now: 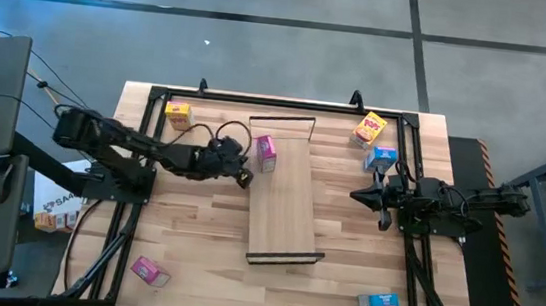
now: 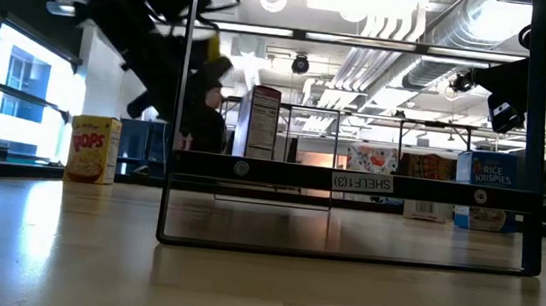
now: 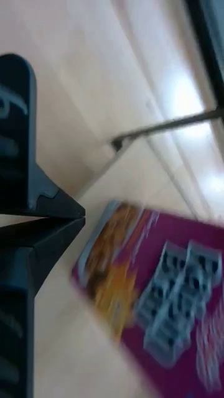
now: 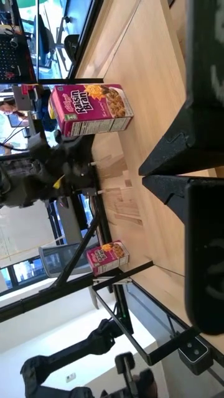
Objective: Stack cereal on shelf
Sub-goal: Put the top purple cereal box on the shelf
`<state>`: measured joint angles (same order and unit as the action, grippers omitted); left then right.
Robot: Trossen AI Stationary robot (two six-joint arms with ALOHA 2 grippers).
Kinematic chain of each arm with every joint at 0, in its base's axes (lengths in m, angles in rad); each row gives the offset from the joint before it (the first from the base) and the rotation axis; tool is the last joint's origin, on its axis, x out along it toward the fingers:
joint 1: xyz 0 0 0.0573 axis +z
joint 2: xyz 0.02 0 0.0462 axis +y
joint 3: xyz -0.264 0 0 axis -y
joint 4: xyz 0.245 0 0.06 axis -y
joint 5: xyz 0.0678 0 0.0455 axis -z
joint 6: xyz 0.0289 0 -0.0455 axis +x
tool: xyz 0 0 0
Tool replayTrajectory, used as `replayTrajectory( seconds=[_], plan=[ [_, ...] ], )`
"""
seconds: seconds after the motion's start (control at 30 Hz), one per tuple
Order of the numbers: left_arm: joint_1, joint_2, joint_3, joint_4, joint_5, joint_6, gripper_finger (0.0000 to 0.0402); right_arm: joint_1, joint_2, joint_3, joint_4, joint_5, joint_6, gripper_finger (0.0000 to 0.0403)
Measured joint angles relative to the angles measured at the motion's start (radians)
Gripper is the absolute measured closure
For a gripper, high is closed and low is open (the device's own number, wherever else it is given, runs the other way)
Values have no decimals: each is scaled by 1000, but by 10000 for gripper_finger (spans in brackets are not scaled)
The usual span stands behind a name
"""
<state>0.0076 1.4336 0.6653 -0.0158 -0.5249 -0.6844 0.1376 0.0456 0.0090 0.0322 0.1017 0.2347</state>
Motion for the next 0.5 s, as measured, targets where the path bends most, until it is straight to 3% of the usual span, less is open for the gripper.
replayTrajectory(
  seconds=[0.13, 0.23, 0.5],
  plan=[
    [-73, -57, -125, 280, 106, -124, 401, 0, 0, 0, 0, 0, 0, 402],
    [-118, -45, -200, 527, 124, -252, 401, 0, 0, 0, 0, 0, 0, 402],
    [-121, 165, -109, 722, 119, -576, 401, 0, 0, 0, 0, 0, 0, 402]
  ],
)
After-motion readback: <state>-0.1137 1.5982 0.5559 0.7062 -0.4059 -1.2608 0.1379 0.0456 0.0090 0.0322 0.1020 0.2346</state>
